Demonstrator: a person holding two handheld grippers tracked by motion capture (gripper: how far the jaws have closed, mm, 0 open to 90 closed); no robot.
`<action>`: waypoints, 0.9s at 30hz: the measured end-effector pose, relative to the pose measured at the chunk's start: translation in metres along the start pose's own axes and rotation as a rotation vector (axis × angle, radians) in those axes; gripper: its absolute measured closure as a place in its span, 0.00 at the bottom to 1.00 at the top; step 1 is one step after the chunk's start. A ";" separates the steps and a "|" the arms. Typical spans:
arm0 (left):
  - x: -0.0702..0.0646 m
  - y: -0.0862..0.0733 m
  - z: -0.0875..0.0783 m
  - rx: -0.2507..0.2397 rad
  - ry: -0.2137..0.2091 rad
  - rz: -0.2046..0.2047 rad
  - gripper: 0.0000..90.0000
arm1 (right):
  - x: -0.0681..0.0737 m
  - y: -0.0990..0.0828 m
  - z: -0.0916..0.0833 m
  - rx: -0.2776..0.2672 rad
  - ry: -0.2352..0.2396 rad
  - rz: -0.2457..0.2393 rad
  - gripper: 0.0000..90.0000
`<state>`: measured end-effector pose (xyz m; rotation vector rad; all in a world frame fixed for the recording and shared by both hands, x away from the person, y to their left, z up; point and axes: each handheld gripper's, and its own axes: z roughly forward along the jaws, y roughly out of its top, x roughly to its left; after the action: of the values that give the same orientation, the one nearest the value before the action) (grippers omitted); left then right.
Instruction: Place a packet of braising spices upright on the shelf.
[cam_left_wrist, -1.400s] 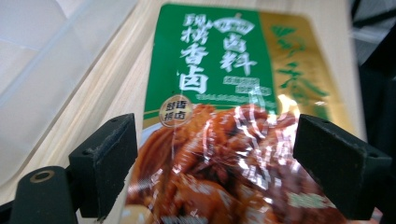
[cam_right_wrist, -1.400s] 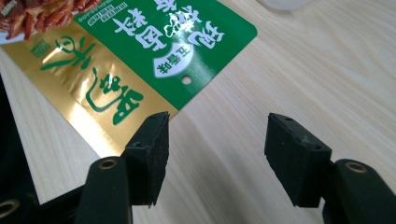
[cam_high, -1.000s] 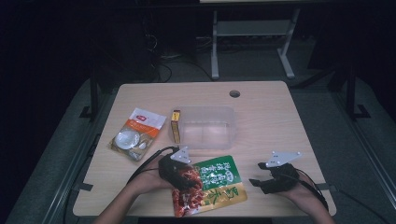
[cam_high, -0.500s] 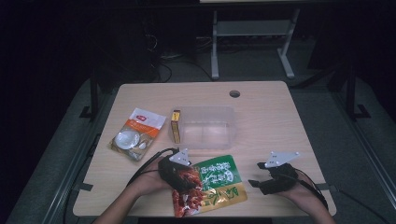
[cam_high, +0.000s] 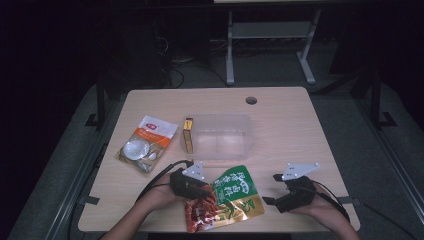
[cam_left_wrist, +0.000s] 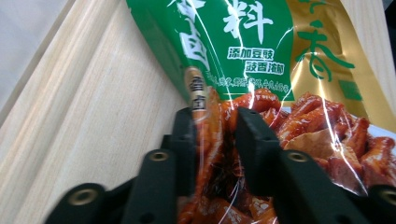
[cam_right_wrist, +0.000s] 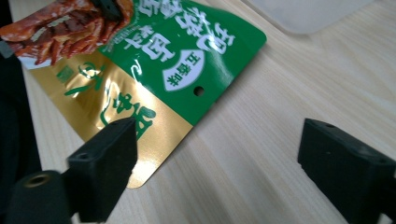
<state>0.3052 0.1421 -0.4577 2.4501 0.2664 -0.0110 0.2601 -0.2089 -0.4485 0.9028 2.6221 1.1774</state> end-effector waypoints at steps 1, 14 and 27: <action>0.000 0.000 0.000 -0.001 0.004 -0.006 0.85 | 0.001 0.001 0.001 0.008 -0.009 0.005 0.16; 0.000 -0.003 -0.014 -0.092 -0.009 -0.081 0.99 | 0.003 0.007 0.004 0.041 0.093 0.029 0.15; 0.002 -0.016 -0.061 -0.308 0.048 -0.168 1.00 | -0.002 0.021 0.004 -0.068 0.134 0.062 0.22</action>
<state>0.3006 0.1930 -0.4204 2.1190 0.4596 0.0147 0.2735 -0.1965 -0.4363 0.9298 2.6554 1.3800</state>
